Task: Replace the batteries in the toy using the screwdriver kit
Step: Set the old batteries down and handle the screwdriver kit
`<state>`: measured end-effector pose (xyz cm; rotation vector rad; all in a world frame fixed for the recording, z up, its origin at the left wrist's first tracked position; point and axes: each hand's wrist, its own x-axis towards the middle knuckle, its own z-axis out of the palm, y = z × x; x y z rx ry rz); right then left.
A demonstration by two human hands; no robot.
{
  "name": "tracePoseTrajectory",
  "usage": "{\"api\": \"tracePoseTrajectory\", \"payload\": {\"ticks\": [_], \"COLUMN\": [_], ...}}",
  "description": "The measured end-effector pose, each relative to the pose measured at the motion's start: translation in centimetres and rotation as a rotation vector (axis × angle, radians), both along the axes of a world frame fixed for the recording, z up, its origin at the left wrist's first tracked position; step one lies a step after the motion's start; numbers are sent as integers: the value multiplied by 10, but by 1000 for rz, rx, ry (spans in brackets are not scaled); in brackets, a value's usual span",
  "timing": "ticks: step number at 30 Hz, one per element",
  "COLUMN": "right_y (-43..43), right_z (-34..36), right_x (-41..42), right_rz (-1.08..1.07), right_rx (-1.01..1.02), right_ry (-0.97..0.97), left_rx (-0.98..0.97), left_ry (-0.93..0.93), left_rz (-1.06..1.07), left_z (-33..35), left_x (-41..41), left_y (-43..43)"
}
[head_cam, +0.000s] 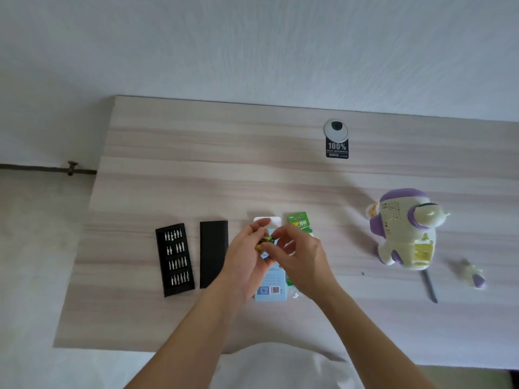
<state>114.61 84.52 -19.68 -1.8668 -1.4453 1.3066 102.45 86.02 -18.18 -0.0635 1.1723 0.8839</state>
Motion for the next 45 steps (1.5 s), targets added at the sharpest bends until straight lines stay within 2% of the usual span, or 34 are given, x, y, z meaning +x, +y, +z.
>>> {"api": "tracePoseTrajectory", "payload": {"ticks": [7, 11, 15, 17, 19, 22, 25, 35, 40, 45], "right_y": [4, 8, 13, 16, 21, 31, 40, 62, 62, 66], "right_z": [0, -1, -5, -8, -12, -22, -31, -54, -56, -57], "right_x": [3, 5, 12, 17, 24, 33, 33, 16, 15, 17], "right_rz": [-124, -165, -205, -227, -282, -295, -229, 86, 250, 356], "right_rx": [-92, -118, -196, -199, -181, -145, -110, -17, -55, -40], "right_ry": [58, 75, 189, 233, 254, 177, 84, -151, -301, -341], "left_rx": [25, 111, 195, 274, 320, 227, 214, 262, 279, 256], "left_ry": [11, 174, 292, 514, 850, 1135, 1279, 1607, 1632, 1617], "left_rz": [-35, -231, -405, -492, -544, -661, -787, -800, -742, -745], "left_z": [2, 1, -2, -13, -28, -45, -57, -72, -76, -74], "left_x": [3, 6, 7, 5, 1, -3, 1, 28, 31, 31], "left_y": [2, 5, 5, 3, -2, -16, -28, -37, -37, -36]}}
